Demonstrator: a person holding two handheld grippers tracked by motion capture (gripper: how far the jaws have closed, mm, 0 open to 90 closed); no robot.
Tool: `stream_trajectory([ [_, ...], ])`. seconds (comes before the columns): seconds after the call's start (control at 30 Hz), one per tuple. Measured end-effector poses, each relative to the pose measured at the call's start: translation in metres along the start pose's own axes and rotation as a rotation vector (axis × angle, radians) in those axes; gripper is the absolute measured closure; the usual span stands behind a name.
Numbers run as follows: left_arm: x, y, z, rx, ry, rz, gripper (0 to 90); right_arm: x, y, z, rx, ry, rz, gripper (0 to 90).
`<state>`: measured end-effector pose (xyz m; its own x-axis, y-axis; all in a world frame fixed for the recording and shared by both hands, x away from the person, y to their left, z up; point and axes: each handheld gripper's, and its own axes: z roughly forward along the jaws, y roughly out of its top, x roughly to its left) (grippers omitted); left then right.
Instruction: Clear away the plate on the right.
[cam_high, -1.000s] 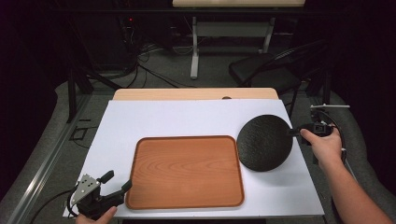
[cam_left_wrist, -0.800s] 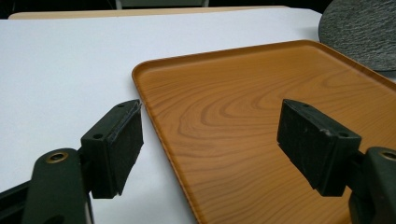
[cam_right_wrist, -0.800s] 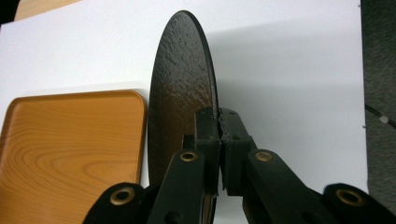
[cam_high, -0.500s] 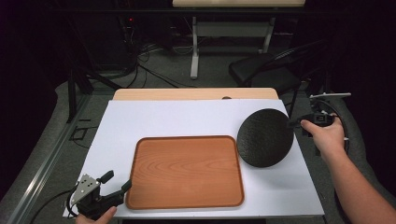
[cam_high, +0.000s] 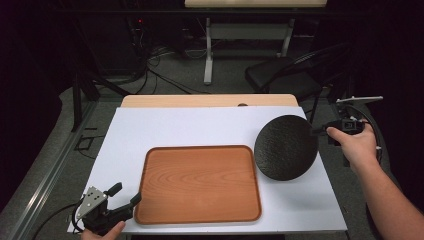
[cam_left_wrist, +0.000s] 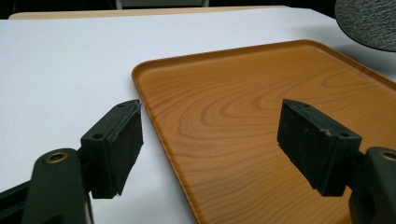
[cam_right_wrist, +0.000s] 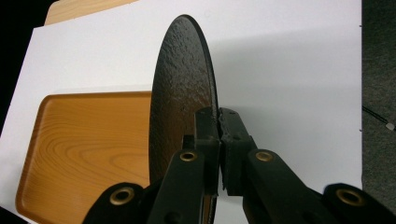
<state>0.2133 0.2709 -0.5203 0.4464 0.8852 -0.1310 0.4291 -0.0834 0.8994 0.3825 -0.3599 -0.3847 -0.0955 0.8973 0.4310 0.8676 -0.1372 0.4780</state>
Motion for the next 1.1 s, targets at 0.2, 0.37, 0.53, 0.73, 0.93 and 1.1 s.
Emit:
stream_trajectory([
  [0.2, 0.0, 0.0, 0.0, 0.001, -0.002, 0.002, 22.7, 0.012, 0.0, 0.004, 0.009, 0.005, -0.031, 87.5],
  [0.37, 0.0, 0.0, 0.0, 0.002, -0.004, 0.005, 22.7, 0.027, 0.0, 0.015, 0.026, 0.034, -0.057, 87.5],
  [0.53, 0.0, 0.0, 0.0, 0.001, -0.004, 0.006, 22.7, 0.047, -0.001, 0.028, 0.046, 0.064, -0.09, 87.5],
  [0.73, -0.001, 0.0, -0.001, 0.002, -0.006, 0.007, 22.7, 0.072, -0.004, 0.048, 0.072, 0.106, -0.126, 87.4],
  [0.93, -0.001, 0.0, -0.001, 0.003, -0.008, 0.008, 22.7, 0.1, -0.009, 0.071, 0.1, 0.15, -0.171, 87.4],
  [1.1, -0.001, 0.0, 0.0, 0.001, -0.008, 0.01, 22.7, 0.125, -0.014, 0.092, 0.124, 0.191, -0.198, 87.3],
])
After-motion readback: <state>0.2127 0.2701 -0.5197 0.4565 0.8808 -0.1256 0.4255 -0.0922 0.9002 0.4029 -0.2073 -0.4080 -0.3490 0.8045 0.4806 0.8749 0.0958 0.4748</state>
